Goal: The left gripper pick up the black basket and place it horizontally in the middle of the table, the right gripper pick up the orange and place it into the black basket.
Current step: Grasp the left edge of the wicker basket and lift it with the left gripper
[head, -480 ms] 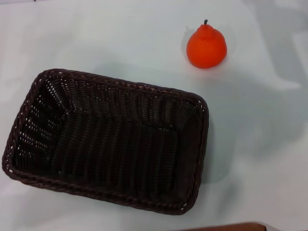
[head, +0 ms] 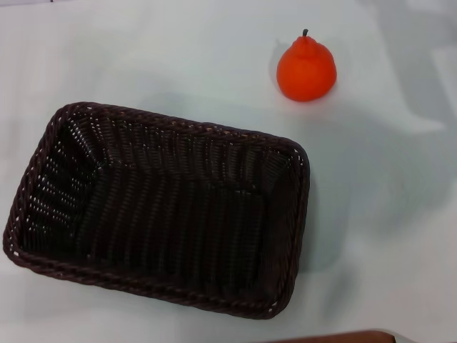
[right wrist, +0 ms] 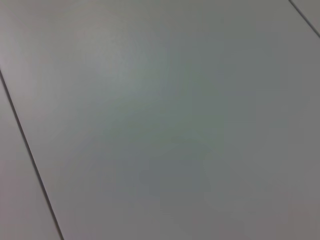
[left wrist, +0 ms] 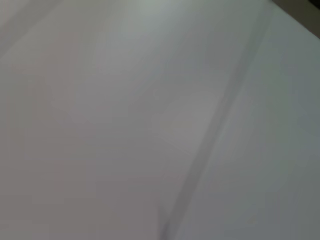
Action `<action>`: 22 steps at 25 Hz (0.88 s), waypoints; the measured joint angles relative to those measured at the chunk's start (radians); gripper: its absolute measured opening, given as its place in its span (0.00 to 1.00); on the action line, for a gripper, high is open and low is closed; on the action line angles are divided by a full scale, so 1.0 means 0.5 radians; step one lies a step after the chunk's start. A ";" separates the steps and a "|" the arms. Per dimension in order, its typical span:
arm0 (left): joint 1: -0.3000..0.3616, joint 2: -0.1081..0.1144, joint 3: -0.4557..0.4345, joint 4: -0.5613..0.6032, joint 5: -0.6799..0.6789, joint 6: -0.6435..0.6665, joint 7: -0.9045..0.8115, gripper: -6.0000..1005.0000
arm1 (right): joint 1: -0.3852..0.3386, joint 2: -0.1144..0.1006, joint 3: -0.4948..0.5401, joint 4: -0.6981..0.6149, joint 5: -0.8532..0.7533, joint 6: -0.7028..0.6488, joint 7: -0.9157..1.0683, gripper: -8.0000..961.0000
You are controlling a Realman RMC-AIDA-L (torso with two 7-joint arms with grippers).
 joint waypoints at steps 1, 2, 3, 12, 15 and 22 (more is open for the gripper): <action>0.017 0.046 0.074 -0.090 0.071 0.000 -0.105 0.82 | 0.003 0.000 0.000 0.000 0.000 0.000 0.000 0.74; 0.027 0.082 0.126 -0.152 0.139 0.000 -0.195 0.81 | 0.005 0.000 0.000 0.000 0.000 -0.001 0.000 0.74; 0.040 0.130 0.198 -0.248 0.230 0.000 -0.341 0.81 | 0.007 0.000 0.000 0.000 0.000 -0.001 0.000 0.74; -0.024 0.329 0.478 -1.205 1.334 -0.016 -1.781 0.77 | 0.034 0.000 0.000 0.011 0.000 -0.080 -0.004 0.74; -0.061 0.281 0.493 -1.529 1.662 -0.054 -2.122 0.77 | 0.039 0.000 0.000 0.013 0.000 -0.083 -0.008 0.74; -0.229 0.245 0.512 -1.860 2.230 -0.308 -2.586 0.77 | 0.051 0.000 0.015 0.018 0.003 -0.107 -0.010 0.74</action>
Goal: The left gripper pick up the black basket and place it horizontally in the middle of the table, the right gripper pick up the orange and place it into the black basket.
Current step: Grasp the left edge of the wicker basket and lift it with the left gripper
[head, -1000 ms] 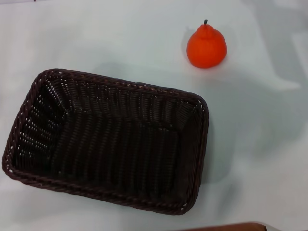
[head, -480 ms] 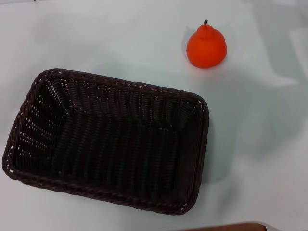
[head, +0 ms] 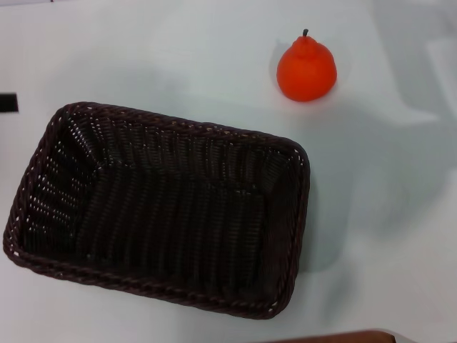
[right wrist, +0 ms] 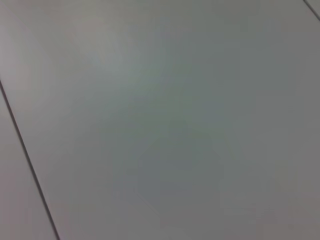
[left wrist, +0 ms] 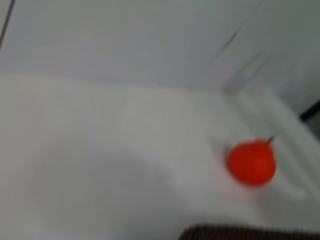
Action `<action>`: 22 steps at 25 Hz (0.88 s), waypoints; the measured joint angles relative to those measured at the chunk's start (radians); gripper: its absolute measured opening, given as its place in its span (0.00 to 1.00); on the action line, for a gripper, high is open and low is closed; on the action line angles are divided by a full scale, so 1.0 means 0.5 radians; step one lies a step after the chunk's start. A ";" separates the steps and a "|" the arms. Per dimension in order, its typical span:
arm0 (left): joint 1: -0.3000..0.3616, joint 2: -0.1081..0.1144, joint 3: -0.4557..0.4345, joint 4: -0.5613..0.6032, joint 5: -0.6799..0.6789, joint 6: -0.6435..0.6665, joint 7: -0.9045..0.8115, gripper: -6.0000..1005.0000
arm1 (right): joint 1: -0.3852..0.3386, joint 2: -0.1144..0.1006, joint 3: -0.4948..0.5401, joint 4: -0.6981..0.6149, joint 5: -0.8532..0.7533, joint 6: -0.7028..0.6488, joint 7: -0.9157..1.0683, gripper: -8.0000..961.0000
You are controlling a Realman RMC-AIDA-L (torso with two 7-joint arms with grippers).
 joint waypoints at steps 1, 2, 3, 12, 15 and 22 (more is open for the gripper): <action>-0.033 -0.004 0.003 -0.020 0.070 -0.041 -0.030 0.77 | 0.003 0.000 0.004 0.000 0.000 -0.001 -0.003 0.74; -0.059 -0.007 0.003 -0.030 0.137 -0.068 -0.054 0.77 | 0.006 0.000 0.008 0.000 0.000 -0.003 -0.005 0.74; -0.087 -0.012 0.005 -0.037 0.207 -0.097 -0.080 0.77 | 0.008 0.000 0.011 0.000 0.000 -0.006 -0.006 0.74; -0.199 -0.037 0.125 -0.010 0.488 -0.154 -0.203 0.76 | 0.012 0.000 0.035 0.000 0.000 -0.052 -0.008 0.74; -0.223 -0.064 0.157 -0.004 0.569 -0.145 -0.221 0.76 | 0.016 0.000 0.037 0.000 0.000 -0.058 -0.008 0.74; -0.276 -0.128 0.206 0.008 0.731 -0.131 -0.222 0.76 | 0.020 0.000 0.041 0.002 0.008 -0.058 -0.008 0.74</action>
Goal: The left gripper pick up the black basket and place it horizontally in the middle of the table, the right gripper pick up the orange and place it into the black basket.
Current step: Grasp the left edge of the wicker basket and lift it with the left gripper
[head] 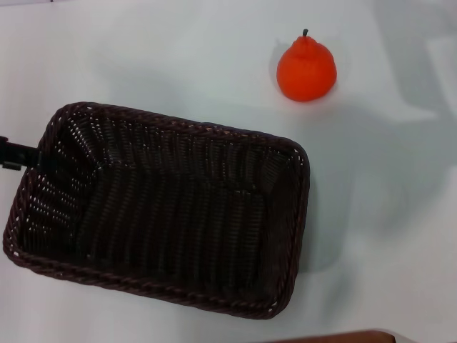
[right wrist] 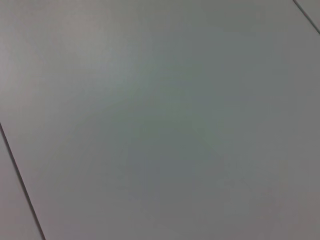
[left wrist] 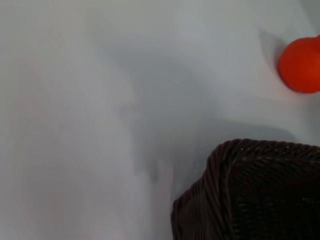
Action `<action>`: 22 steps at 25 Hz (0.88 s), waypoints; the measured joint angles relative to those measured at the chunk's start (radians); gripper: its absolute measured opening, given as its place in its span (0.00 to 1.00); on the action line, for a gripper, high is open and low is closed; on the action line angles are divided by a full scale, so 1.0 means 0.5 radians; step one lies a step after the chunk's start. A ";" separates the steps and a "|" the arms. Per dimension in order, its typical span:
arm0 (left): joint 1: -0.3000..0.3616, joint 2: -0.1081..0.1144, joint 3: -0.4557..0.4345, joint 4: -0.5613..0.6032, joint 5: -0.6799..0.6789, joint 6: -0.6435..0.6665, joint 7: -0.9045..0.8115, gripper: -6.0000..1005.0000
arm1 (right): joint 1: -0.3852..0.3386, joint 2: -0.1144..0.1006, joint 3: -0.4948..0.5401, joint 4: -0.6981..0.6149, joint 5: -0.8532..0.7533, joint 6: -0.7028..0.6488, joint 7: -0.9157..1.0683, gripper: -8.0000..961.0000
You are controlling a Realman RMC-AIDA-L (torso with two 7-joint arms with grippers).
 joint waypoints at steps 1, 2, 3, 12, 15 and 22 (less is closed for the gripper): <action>-0.014 -0.010 0.005 0.028 0.027 0.012 0.002 0.76 | 0.001 0.000 0.000 0.000 0.004 0.000 0.000 0.74; -0.018 -0.011 0.007 0.039 0.030 0.015 0.004 0.76 | 0.003 0.000 0.000 0.000 0.008 0.000 0.000 0.74; -0.021 -0.011 0.010 0.050 0.031 0.017 0.006 0.76 | 0.004 0.000 0.000 0.001 0.009 0.000 0.000 0.74; -0.041 -0.018 0.120 0.202 0.113 0.123 0.012 0.73 | 0.009 -0.001 0.000 0.001 0.011 -0.011 -0.003 0.74; -0.056 -0.019 0.112 0.254 0.117 0.129 0.012 0.68 | 0.007 -0.003 0.000 0.001 0.011 -0.018 -0.003 0.74; -0.060 -0.037 0.118 0.245 0.107 0.126 0.013 0.48 | 0.001 -0.006 0.000 0.001 0.010 -0.024 -0.003 0.74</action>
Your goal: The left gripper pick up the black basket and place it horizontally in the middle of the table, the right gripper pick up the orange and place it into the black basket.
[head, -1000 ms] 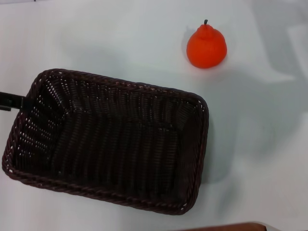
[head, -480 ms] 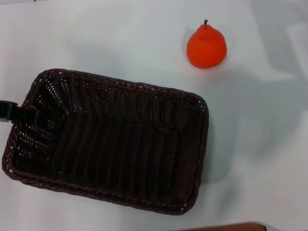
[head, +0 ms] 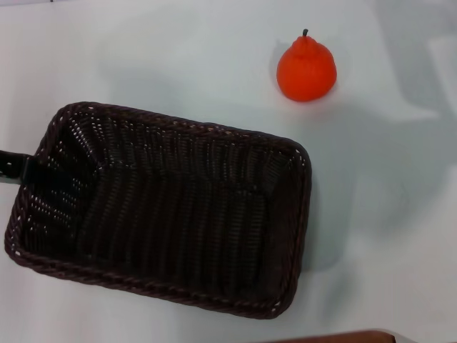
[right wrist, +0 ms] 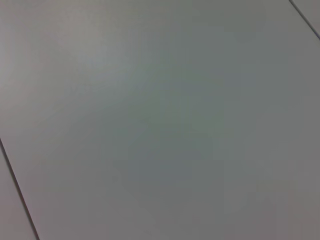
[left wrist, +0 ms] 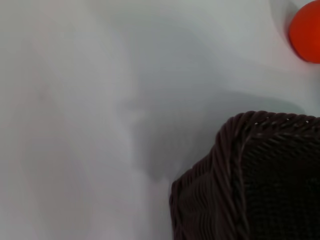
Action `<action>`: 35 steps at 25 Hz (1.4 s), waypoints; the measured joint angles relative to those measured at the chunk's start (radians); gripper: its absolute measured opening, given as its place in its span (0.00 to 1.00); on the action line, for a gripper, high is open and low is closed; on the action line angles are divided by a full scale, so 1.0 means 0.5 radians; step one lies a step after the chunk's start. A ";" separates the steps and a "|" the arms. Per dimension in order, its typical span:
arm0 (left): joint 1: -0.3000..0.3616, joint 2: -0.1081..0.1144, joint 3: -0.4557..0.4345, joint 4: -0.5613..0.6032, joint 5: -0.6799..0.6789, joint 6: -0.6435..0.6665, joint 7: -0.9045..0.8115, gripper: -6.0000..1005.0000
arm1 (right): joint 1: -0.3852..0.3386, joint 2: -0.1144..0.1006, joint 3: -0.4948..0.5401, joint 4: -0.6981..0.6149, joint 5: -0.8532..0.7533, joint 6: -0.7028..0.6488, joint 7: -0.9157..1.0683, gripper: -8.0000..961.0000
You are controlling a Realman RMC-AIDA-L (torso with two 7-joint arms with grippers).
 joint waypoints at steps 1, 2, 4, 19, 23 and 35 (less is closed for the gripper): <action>0.000 -0.004 -0.004 -0.002 -0.004 -0.002 0.000 0.44 | -0.001 0.000 0.000 0.000 0.000 0.000 0.000 0.74; 0.000 -0.006 -0.009 -0.004 -0.007 -0.002 0.000 0.40 | -0.001 0.000 0.000 0.000 0.000 -0.002 0.000 0.74; 0.000 -0.009 -0.026 -0.005 -0.015 -0.005 0.000 0.32 | -0.003 0.000 0.000 0.000 0.000 -0.014 0.000 0.74; -0.010 -0.029 -0.539 -0.004 -0.338 -0.069 -0.040 0.18 | 0.000 -0.002 0.009 0.013 0.003 -0.029 0.000 0.74; 0.000 -0.052 -0.575 -0.011 -0.358 0.047 -0.152 0.19 | 0.001 -0.001 0.009 0.016 0.003 -0.029 0.000 0.74; 0.082 -0.177 -0.501 0.024 -0.341 0.483 -0.328 0.23 | 0.001 0.000 0.027 0.015 0.003 -0.028 0.000 0.74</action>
